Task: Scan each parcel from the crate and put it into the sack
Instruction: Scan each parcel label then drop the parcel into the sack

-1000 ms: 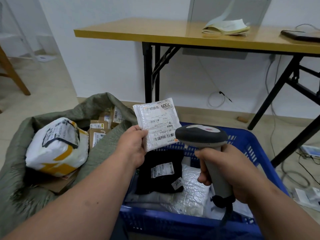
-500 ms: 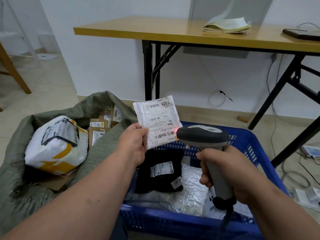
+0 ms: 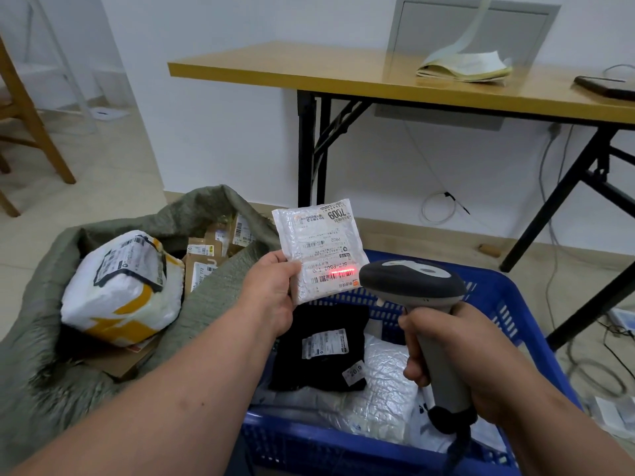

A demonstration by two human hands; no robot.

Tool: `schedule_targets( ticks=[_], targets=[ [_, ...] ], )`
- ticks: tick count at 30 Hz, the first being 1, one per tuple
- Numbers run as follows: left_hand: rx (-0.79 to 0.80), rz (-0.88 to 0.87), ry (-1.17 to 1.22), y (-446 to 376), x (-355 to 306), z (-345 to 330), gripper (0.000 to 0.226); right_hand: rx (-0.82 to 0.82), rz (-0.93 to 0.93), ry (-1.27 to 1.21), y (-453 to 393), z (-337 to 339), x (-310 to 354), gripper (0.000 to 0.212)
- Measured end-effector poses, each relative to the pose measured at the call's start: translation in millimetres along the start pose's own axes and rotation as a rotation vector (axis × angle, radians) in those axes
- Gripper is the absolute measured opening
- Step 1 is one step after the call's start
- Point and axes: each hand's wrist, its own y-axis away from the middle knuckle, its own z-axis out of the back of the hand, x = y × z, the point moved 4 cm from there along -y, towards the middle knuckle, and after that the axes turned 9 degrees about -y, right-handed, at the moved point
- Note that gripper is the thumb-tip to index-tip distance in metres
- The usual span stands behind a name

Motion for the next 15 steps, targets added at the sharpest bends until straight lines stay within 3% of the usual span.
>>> schedule_targets(
  ticks=[8, 15],
  targets=[
    [-0.078, -0.008, -0.018, 8, -14, 21, 0.014, -0.025, -0.008, 0.022, -16, -12, -2, 0.017],
    [-0.364, -0.197, -0.138, 8, -39, 66, 0.014, 0.006, -0.027, 0.020, -37, -41, -6, 0.018]
  ],
)
